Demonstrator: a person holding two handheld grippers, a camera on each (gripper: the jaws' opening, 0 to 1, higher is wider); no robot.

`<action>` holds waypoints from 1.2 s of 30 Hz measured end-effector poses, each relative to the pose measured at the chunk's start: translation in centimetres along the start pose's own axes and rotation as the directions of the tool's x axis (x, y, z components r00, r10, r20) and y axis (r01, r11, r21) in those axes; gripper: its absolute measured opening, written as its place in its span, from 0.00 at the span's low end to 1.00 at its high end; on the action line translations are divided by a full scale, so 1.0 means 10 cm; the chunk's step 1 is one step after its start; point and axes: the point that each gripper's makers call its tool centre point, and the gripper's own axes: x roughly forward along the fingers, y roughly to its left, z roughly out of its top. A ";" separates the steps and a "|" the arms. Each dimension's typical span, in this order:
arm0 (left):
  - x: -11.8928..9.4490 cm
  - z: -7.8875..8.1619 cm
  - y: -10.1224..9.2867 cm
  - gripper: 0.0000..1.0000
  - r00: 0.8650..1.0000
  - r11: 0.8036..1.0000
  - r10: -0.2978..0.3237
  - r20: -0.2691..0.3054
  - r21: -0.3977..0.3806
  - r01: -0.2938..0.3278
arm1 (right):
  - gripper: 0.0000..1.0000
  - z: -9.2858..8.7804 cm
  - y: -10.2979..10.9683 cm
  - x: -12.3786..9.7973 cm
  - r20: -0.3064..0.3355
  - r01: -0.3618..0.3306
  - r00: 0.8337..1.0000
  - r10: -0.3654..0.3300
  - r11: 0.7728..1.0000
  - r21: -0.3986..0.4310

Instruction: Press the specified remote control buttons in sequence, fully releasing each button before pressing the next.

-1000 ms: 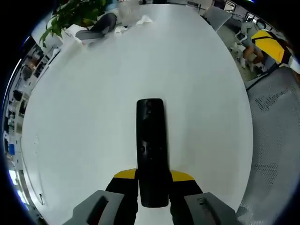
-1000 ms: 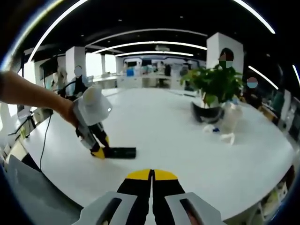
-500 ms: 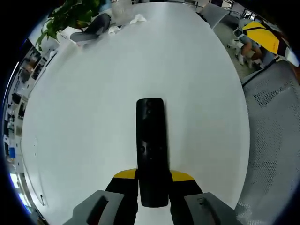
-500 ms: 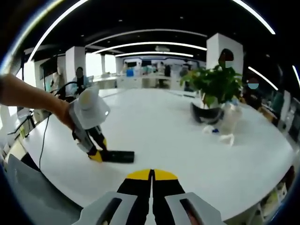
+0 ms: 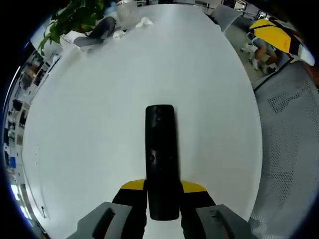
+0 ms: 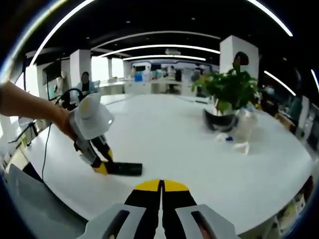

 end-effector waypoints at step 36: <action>-0.02 -0.03 -0.35 0.23 1.000 1.000 -0.004 0.023 0.003 0.004 | 0.00 0.00 0.05 0.01 -0.003 -0.007 1.000 0.007 0.999 -0.044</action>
